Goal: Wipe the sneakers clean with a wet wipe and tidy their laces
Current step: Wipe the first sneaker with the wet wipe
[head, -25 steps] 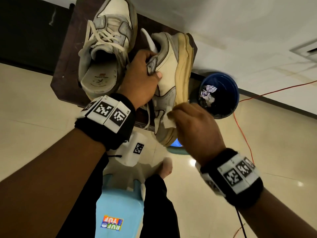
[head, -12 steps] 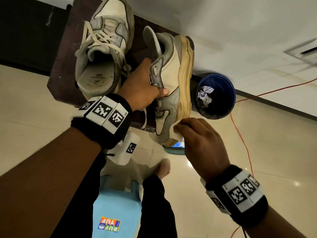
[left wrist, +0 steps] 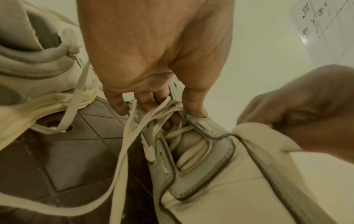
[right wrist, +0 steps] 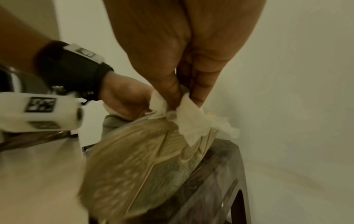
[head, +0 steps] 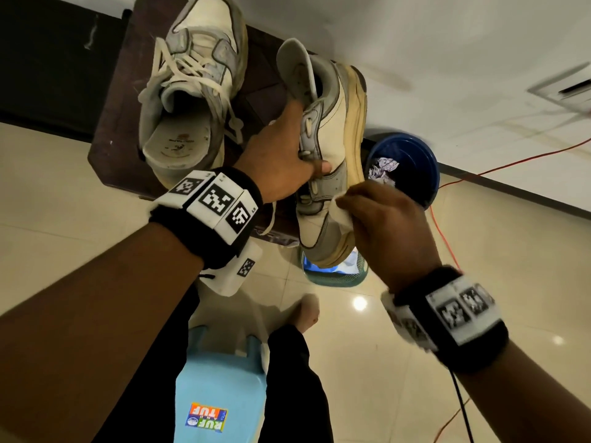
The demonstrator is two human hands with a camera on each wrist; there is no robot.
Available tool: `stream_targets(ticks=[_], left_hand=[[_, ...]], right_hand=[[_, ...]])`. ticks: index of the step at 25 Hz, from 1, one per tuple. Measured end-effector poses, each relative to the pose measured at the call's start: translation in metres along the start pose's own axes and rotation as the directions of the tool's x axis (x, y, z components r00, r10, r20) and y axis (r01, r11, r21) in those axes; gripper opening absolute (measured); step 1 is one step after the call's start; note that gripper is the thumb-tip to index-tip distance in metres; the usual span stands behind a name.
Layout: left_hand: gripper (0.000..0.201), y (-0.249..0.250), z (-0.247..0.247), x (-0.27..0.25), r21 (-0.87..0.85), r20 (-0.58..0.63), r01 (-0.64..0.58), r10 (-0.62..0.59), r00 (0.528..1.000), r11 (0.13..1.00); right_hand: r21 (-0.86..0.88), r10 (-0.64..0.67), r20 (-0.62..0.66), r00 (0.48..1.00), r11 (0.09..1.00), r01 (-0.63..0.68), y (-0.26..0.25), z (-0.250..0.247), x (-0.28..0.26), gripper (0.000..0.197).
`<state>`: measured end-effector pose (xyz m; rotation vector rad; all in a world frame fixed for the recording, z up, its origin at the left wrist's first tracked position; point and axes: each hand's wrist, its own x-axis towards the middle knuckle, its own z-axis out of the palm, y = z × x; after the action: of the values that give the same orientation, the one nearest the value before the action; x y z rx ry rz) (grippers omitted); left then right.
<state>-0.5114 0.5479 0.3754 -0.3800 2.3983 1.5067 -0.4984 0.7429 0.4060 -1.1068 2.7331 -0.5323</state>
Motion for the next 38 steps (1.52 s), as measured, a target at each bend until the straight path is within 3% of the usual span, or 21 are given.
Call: stream_targets(ticks=[2,4,9,13,16,19,24,27,30,32,35,38], left_hand=[[0.069,0.001,0.003,0.0,0.0,-0.002,-0.012,0.012,1.0,1.0],[0.072,0.005,0.004,0.0,-0.006,0.006,-0.036,0.036,0.999,0.999],[0.058,0.011,0.006,0.006,0.086,0.09,-0.083,0.075,0.993,0.993],[0.045,0.015,0.007,0.008,0.161,0.089,-0.089,0.075,0.993,0.983],[0.05,0.018,0.012,0.007,0.219,0.034,-0.093,0.088,0.996,0.971],[0.055,0.021,0.017,0.006,0.203,0.033,-0.095,0.09,0.995,0.975],[0.043,0.016,0.015,0.006,0.158,0.041,-0.06,0.054,0.998,0.986],[0.041,0.006,0.008,0.003,0.099,0.009,-0.006,0.005,1.0,0.995],[0.04,-0.002,0.003,0.001,0.035,0.004,0.018,-0.019,1.0,0.999],[0.04,-0.005,0.002,0.001,0.015,0.007,0.023,-0.023,1.0,1.0],[0.039,-0.004,0.003,0.002,-0.006,0.014,0.032,-0.031,0.999,0.999],[0.038,-0.004,0.008,-0.002,-0.012,-0.04,0.028,-0.028,0.999,1.0]], right_hand=[[-0.035,-0.086,0.06,0.994,0.996,0.088,-0.012,-0.003,-0.026,0.024],[-0.088,-0.102,0.039,0.994,0.991,0.105,-0.013,-0.003,-0.03,0.021],[-0.056,0.042,-0.145,0.989,0.997,-0.05,0.003,0.004,0.04,0.019],[-0.137,-0.027,-0.005,1.0,0.99,0.026,-0.004,-0.001,0.035,0.02],[-0.155,-0.086,0.098,0.991,0.983,0.1,-0.015,-0.003,-0.008,0.029],[-0.171,-0.123,0.117,0.985,0.975,0.142,-0.022,0.002,-0.034,0.021],[-0.036,0.081,-0.135,0.988,0.996,-0.086,0.009,0.001,0.02,0.015],[0.049,0.071,-0.105,0.992,0.997,-0.066,0.012,0.0,0.031,0.017],[0.031,-0.032,-0.042,0.999,0.999,0.033,-0.005,-0.002,-0.002,0.025],[0.022,-0.026,-0.015,1.0,0.999,0.027,-0.018,0.0,-0.03,0.028],[0.011,0.066,-0.052,0.996,0.998,-0.065,-0.018,0.006,-0.039,0.029],[0.083,0.252,-0.165,0.954,0.967,-0.241,0.001,0.009,-0.003,0.028]])
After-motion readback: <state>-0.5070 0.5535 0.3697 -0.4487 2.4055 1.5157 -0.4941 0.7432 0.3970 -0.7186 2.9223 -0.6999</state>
